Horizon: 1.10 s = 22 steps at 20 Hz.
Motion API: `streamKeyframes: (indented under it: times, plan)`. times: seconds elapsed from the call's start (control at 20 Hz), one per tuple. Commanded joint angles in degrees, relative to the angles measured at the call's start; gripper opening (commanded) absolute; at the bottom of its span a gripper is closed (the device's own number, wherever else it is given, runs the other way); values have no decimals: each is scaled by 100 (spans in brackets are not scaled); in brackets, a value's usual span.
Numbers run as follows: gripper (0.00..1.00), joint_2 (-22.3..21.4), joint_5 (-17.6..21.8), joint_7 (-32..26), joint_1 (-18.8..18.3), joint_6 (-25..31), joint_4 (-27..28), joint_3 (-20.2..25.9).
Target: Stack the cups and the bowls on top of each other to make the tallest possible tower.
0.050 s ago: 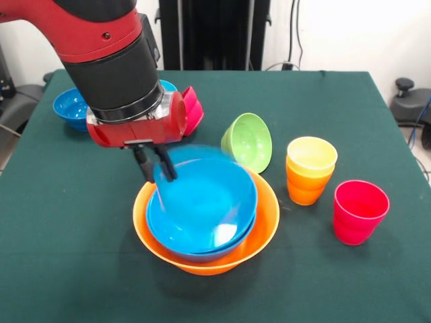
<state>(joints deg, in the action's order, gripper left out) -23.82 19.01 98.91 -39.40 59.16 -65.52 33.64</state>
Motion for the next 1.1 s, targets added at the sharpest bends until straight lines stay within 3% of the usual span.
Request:
streamKeyframes:
  times: [0.05, 0.25, 0.8, 1.1]
  plan:
    - [100, -100, 176, -503, 140, 44, -68, -71]
    - [100, -230, 84, -1122, -36, 469, -255, 145]
    - [100, -643, -8, -948, -26, 578, -652, 132]
    - [100, -1203, -76, -910, -61, 642, -1476, 121]
